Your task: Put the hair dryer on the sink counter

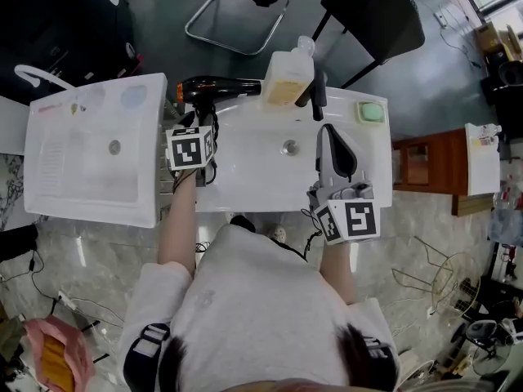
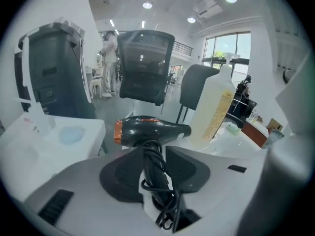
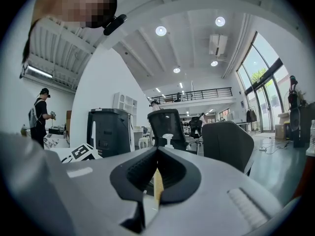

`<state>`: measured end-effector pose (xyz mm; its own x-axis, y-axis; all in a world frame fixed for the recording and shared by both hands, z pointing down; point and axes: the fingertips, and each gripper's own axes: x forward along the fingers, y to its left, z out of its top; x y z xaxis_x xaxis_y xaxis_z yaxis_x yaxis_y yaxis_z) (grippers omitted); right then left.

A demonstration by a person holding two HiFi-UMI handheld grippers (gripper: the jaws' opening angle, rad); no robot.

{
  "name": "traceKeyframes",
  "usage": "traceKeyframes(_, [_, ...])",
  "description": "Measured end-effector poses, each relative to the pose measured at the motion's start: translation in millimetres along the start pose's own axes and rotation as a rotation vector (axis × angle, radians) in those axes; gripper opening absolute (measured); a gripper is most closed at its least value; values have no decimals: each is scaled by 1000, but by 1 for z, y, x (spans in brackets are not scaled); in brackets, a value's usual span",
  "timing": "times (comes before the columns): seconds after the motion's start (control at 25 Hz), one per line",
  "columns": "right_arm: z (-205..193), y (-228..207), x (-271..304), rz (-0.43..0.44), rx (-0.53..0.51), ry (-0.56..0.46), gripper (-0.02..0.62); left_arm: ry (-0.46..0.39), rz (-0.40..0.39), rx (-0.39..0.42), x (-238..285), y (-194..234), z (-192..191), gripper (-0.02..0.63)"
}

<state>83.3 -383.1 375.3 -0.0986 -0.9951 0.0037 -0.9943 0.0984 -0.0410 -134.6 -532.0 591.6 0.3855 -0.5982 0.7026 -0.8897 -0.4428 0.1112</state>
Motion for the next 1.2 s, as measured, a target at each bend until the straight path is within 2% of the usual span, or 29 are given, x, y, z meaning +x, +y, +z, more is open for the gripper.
traceKeyframes(0.08, [3,7,-1,25,1,-7,11,-47,31,7,-17,3,6,62])
traceKeyframes(0.12, [4,10,-2,38,2,-11,11,-69,38,5,-25,3,9,29])
traceKeyframes(0.2, [7,17,-3,64,1,-18,11,-113,35,-7,-41,3,13,8])
traceKeyframes(0.88, [25,43,-49,197,1,-58,11,-474,-22,-55,-196,-40,30,8])
traceKeyframes(1.2, [37,52,-71,251,-13,-83,11,-608,-14,-23,-263,-66,29,8])
